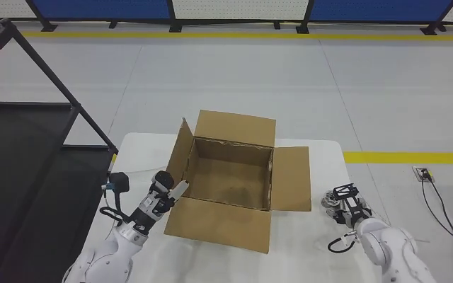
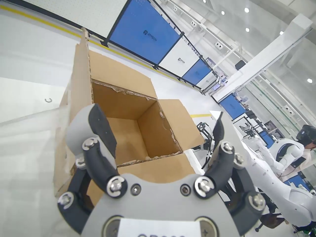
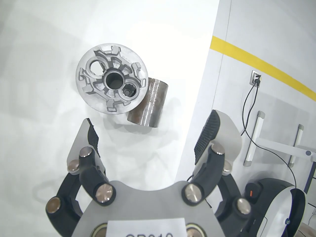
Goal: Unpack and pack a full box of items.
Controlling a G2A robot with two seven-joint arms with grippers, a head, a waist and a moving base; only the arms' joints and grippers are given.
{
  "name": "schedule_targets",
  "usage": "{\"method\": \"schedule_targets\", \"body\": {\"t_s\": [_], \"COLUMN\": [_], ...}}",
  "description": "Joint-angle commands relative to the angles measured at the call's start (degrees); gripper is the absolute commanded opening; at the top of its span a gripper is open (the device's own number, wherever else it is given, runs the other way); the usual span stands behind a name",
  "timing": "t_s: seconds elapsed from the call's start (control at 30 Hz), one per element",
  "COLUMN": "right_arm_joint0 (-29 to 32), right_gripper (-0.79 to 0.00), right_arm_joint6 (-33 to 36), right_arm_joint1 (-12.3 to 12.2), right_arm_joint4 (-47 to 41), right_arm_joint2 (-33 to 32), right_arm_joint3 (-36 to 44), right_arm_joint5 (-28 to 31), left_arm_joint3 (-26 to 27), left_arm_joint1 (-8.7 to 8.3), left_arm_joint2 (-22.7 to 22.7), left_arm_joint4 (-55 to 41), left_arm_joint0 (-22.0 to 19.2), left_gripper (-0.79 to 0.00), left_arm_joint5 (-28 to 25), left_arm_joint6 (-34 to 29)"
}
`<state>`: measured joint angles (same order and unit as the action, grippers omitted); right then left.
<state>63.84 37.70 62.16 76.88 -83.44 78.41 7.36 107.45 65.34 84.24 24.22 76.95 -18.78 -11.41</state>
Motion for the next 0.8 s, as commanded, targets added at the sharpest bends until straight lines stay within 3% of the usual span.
{"method": "schedule_targets", "body": {"t_s": [0.0, 0.07, 0.1, 0.17, 0.3, 0.67, 0.77], "right_arm_joint0": [-1.0, -1.6, -1.9, -2.2, -2.8, -4.8, -5.6], "right_gripper": [0.000, 0.000, -0.043, -0.209, -0.388, -0.422, -0.523], "right_arm_joint6": [0.3, 0.2, 0.1, 0.2, 0.1, 0.5, 0.2], "right_arm_joint1": [0.1, 0.2, 0.2, 0.2, 0.3, 0.3, 0.3], "right_arm_joint4": [0.1, 0.1, 0.0, -0.1, -0.6, -2.1, -2.7], "right_arm_joint2": [0.4, 0.7, 0.7, 0.8, 0.9, 0.9, 0.8], "right_arm_joint3": [-1.3, -2.2, -2.5, -3.2, -4.3, -7.0, -8.3], "right_arm_joint5": [-0.1, 0.0, 0.0, 0.3, 1.5, 3.9, 5.0], "left_arm_joint3": [0.0, -0.1, -0.1, -0.1, 0.2, 0.4, 0.3], "left_arm_joint1": [-0.02, -0.04, -0.04, -0.05, -0.02, 0.02, 0.01], "left_arm_joint2": [0.5, 1.0, 1.2, 1.4, 1.6, 2.0, 2.4], "left_arm_joint4": [0.0, 0.1, 0.1, 0.1, -0.1, -0.5, -0.6], "left_arm_joint0": [0.3, 0.6, 0.7, 0.8, 0.9, 1.1, 1.2], "left_gripper": [0.000, 0.000, 0.000, 0.000, 0.000, 0.000, 0.000], "left_arm_joint5": [0.0, 0.1, 0.0, -0.1, -0.2, -1.0, -1.2], "left_arm_joint6": [0.2, 0.4, 0.4, 0.4, 0.4, 0.0, -0.1]}}
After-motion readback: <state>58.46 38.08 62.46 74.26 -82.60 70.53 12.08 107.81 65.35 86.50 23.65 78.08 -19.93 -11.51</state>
